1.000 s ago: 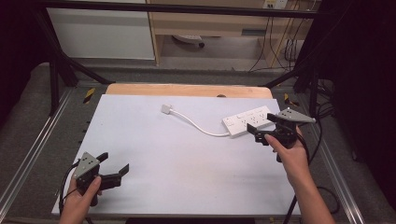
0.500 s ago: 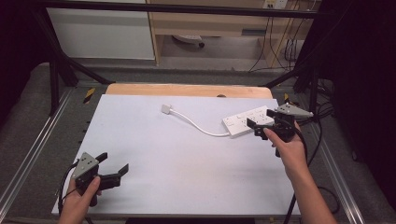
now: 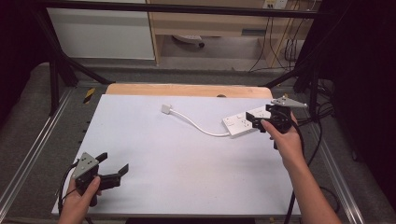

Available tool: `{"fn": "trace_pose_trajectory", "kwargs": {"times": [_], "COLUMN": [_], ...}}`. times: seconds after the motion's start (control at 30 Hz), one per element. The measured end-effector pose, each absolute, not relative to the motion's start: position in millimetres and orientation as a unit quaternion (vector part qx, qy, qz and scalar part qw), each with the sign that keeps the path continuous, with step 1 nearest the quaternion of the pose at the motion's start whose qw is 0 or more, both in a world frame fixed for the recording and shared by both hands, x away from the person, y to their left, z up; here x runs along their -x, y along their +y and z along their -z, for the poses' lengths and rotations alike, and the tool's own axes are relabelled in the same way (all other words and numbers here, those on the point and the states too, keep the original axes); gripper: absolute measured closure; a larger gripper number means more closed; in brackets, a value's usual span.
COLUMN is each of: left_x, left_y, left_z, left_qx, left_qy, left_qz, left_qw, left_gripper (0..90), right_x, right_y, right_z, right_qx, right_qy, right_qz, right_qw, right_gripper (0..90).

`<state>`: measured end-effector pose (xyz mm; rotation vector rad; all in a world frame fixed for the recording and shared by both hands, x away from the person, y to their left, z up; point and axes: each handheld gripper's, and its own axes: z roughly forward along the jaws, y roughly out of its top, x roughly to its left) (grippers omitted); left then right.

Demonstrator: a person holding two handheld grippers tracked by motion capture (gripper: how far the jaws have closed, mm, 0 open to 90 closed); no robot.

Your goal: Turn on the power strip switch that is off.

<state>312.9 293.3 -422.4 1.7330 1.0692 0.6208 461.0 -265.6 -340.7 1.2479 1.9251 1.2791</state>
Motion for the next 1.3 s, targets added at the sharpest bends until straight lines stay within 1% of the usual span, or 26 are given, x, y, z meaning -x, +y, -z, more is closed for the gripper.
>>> {"fn": "trace_pose_trajectory", "kwargs": {"times": [0.33, 1.13, 1.3], "left_x": [-313.7, -314.3, -314.8], "left_y": [293.3, 292.9, 292.6], "left_z": [423.3, 426.1, 426.3], "left_qx": [-0.713, -0.718, -0.718], "left_qy": [0.44, 0.441, 0.441], "left_qz": [-0.254, -0.247, -0.247], "left_qw": [0.484, 0.478, 0.477], "left_gripper": [6.1, 6.2, 6.2], "right_x": [-485.9, -517.5, -522.2], "right_y": [-263.2, -259.4, -259.2], "right_z": [351.3, 376.3, 382.2], "right_qx": [-0.472, -0.497, -0.502], "right_qy": [0.709, 0.7, 0.701], "right_qz": [-0.458, -0.444, -0.438], "right_qw": [0.255, 0.256, 0.253], "right_gripper": [7.1, 8.4, 14.9]}}
